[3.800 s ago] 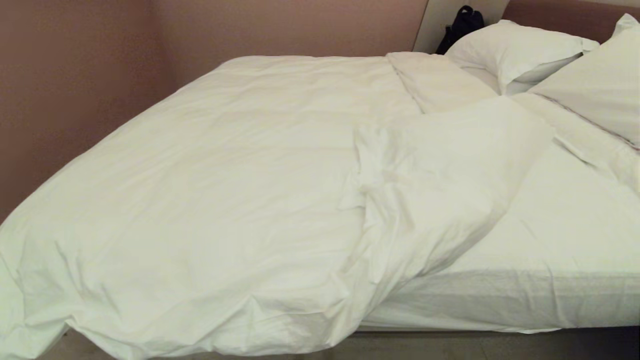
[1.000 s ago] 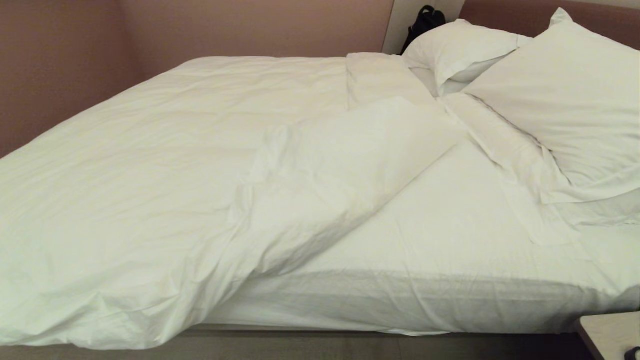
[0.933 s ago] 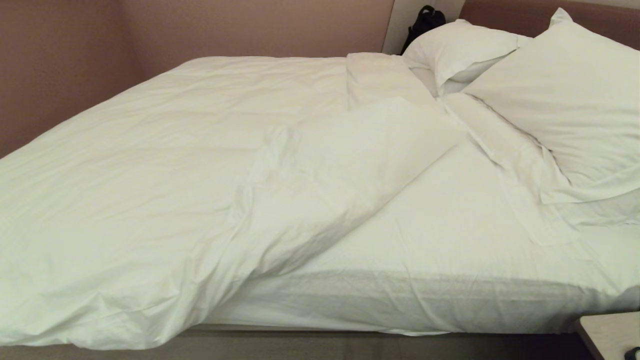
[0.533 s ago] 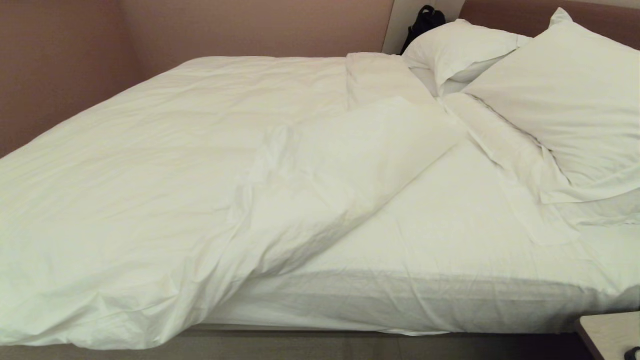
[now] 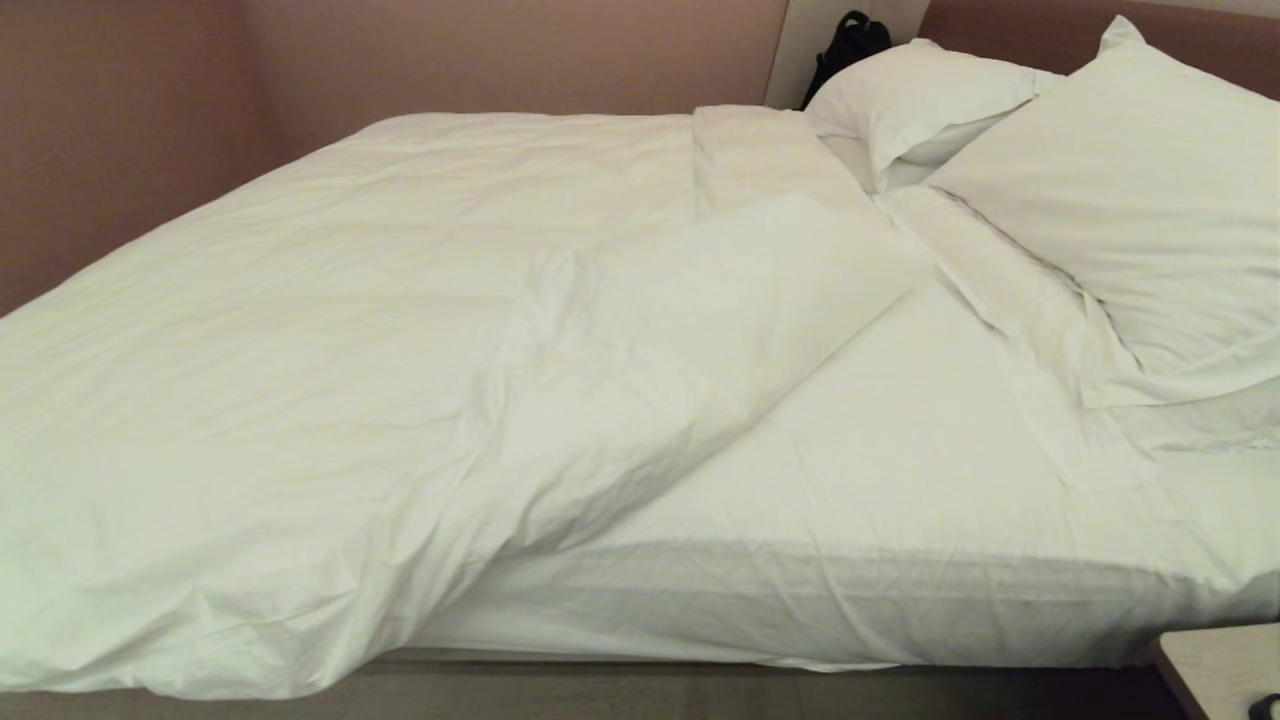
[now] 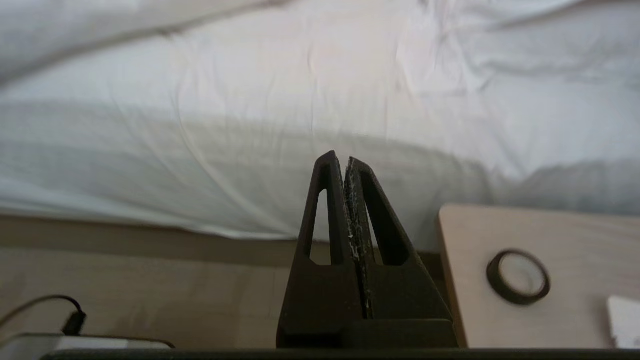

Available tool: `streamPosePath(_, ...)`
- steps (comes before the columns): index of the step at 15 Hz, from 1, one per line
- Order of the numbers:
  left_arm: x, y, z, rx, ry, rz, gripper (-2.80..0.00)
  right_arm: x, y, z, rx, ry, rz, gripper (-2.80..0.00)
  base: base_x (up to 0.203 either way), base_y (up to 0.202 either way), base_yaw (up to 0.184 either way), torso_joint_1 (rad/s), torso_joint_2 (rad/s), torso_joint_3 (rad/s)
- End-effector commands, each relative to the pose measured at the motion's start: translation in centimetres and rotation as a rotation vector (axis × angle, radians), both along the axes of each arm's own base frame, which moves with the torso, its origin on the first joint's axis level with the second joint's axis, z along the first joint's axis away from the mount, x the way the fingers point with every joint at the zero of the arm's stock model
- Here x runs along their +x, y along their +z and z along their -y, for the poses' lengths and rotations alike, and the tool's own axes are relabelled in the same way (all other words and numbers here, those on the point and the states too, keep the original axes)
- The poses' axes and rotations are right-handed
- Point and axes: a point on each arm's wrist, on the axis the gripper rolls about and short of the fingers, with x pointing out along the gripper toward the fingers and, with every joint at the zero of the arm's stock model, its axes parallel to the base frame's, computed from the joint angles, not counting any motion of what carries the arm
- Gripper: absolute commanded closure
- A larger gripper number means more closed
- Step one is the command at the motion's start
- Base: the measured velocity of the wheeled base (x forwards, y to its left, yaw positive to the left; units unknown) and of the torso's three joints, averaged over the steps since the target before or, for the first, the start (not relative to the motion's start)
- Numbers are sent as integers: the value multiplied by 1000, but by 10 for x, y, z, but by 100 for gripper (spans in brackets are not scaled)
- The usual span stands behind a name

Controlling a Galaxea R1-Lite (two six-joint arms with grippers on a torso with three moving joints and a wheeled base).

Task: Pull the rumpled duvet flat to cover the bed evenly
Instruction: Hold the folded corner of the quilt

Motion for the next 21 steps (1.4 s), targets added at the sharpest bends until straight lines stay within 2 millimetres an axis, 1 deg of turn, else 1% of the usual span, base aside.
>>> streamPosePath(1,0,0,0,0,0,-1,0,0,30,0,12,10,-25,0,0,0,0,0,0,0)
streamPosePath(2,0,0,0,0,0,-1,0,2,42,0,22,21,-34,0,0,0,0,0,0,0)
streamPosePath(3,0,0,0,0,0,-1,0,5,49,-1,30,37,-43,0,0,0,0,0,0,0)
streamPosePath(5,0,0,0,0,0,-1,0,22,67,-2,67,76,-109,0,0,0,0,0,0,0)
streamPosePath(8,0,0,0,0,0,-1,0,68,96,-4,164,132,-182,0,0,0,0,0,0,0)
streamPosePath(10,0,0,0,0,0,-1,0,96,107,-5,193,160,-209,0,0,0,0,0,0,0)
streamPosePath(14,0,0,0,0,0,-1,0,179,125,-11,264,238,-322,0,0,0,0,0,0,0)
streamPosePath(16,0,0,0,0,0,-1,0,213,129,-17,283,269,-361,0,0,0,0,0,0,0)
streamPosePath(17,0,0,0,0,0,-1,0,226,130,-20,286,283,-371,0,0,0,0,0,0,0)
streamPosePath(19,0,0,0,0,0,-1,0,260,131,-33,283,318,-405,0,0,0,0,0,0,0)
streamPosePath(21,0,0,0,0,0,-1,0,278,135,-44,277,350,-406,0,0,0,0,0,0,0)
